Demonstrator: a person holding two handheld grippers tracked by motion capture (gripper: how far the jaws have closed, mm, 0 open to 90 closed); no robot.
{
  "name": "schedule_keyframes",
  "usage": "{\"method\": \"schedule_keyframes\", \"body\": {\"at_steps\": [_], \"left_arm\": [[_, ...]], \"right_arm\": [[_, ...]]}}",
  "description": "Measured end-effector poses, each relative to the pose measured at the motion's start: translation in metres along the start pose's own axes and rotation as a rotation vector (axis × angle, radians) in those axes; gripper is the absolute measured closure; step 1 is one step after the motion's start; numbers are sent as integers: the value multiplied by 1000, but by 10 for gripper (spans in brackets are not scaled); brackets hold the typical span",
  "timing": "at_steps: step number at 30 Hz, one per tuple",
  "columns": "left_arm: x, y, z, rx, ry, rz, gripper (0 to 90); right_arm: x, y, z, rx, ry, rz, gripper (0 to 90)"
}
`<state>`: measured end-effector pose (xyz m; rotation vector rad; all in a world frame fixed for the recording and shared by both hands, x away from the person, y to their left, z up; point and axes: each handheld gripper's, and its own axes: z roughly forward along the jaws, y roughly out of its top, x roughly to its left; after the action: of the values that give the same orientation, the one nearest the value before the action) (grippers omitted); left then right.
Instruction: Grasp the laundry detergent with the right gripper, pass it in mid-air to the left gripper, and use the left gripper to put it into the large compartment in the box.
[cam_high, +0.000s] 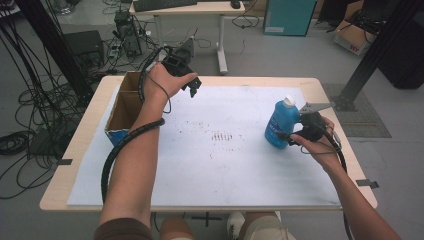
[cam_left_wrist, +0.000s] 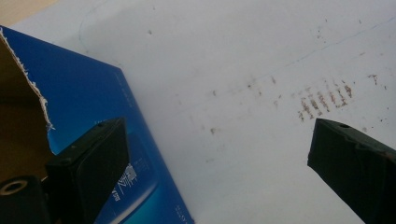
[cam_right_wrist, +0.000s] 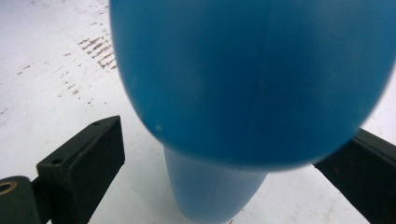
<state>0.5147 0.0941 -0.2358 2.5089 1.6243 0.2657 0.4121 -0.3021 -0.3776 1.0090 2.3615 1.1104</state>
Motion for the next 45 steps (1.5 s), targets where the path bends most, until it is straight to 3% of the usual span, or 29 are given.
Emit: {"method": "schedule_keyframes", "body": {"at_steps": [13, 45], "left_arm": [[0, 0, 1, 5, -8, 1, 59], [-1, 1, 0, 0, -11, 2, 59]], "right_arm": [[1, -4, 5, -26, -34, 17, 30], [3, -3, 10, -39, -38, 8, 27]]}}
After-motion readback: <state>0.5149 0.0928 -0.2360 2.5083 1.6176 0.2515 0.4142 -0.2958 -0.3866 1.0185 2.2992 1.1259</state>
